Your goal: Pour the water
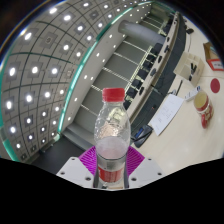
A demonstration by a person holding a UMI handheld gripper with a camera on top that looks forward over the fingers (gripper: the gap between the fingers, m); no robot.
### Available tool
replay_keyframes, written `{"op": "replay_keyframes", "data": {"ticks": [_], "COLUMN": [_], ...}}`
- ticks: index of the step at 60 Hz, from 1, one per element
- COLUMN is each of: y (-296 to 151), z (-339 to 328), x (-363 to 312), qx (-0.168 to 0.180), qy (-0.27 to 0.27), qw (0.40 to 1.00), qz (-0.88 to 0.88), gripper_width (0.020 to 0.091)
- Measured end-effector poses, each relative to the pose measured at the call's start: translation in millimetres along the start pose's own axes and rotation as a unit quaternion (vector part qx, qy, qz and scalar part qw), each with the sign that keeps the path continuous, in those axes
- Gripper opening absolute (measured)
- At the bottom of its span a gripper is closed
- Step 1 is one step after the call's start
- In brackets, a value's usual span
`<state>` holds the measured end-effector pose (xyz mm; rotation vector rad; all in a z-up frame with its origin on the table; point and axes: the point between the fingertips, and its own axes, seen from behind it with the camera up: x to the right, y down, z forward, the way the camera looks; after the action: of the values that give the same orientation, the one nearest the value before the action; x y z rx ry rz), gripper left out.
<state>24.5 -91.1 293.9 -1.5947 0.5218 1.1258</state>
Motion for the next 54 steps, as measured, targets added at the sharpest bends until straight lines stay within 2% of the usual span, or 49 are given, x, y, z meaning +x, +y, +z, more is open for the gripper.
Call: {"op": "replay_keyframes", "data": {"ticks": [7, 15, 30, 36, 41, 47, 54], "y": [-59, -98, -123, -115, -112, -113, -135], "z": [12, 32, 47, 35, 52, 42, 48], "x": [22, 70, 157, 166, 170, 159, 147], "qx": [0.021, 0.033, 0.057, 0.045, 0.03, 0.007, -0.015], "qy": [-0.039, -0.06, -0.061, -0.046, -0.039, -0.024, -0.007], "qw": [0.977, 0.927, 0.839, 0.834, 0.837, 0.872, 0.931], "qz": [0.21, 0.369, 0.537, 0.547, 0.544, 0.488, 0.365], "gripper_width": [0.0341, 0.0341, 0.034, 0.0341, 0.034, 0.0341, 0.0342]}}
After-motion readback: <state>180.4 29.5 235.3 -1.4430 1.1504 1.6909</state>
